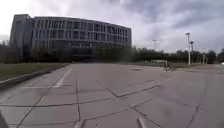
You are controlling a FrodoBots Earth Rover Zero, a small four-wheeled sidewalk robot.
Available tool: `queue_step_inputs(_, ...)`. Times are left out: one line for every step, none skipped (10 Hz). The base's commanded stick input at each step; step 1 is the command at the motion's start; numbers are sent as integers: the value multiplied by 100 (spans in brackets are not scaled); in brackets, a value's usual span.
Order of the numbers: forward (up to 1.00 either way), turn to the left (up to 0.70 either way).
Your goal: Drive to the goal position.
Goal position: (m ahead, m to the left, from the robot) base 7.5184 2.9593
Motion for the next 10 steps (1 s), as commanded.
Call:
queue_step_inputs(100, 27)
queue_step_inputs(100, 27)
queue_step_inputs(100, 27)
queue_step_inputs(100, 27)
queue_step_inputs(100, 27)
queue_step_inputs(100, 27)
queue_step_inputs(100, 27)
queue_step_inputs(100, 27)
queue_step_inputs(100, 27)
queue_step_inputs(100, 27)
